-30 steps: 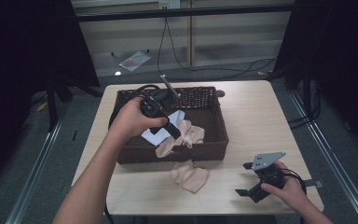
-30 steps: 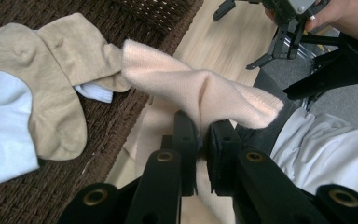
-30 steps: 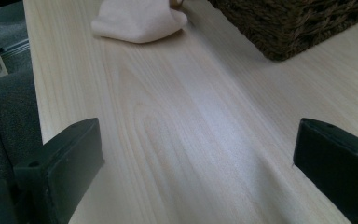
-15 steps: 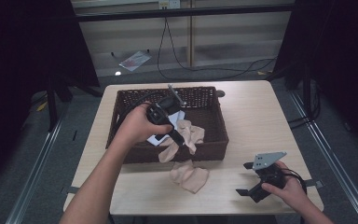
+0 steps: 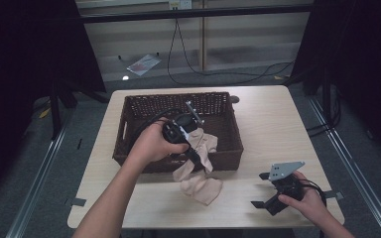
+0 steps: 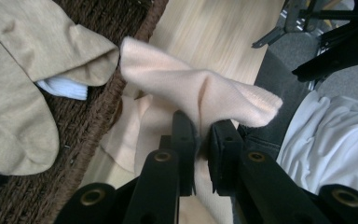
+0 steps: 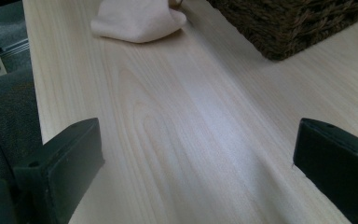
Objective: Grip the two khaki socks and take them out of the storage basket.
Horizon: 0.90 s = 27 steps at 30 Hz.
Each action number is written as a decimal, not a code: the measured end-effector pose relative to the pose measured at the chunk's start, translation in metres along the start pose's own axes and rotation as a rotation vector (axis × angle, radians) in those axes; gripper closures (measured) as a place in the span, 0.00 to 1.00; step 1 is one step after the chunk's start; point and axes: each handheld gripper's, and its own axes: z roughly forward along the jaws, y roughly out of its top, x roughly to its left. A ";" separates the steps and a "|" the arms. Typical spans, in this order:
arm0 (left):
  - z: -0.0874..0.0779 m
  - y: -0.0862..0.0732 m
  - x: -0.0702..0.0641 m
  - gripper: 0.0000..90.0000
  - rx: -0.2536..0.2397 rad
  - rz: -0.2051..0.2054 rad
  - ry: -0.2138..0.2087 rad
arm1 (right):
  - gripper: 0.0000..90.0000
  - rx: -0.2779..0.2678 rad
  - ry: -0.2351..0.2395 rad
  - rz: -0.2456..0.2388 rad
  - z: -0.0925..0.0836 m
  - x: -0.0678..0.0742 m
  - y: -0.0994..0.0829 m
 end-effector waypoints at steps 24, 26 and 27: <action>0.035 -0.020 -0.003 0.33 0.013 0.017 0.055 | 0.01 0.001 0.000 0.000 0.000 0.001 0.000; 0.035 -0.021 -0.003 0.27 0.017 0.028 0.059 | 0.01 0.003 0.001 0.001 0.000 0.001 0.000; 0.035 -0.023 -0.003 0.25 0.014 0.037 0.064 | 0.01 0.003 0.001 0.002 0.000 0.001 0.000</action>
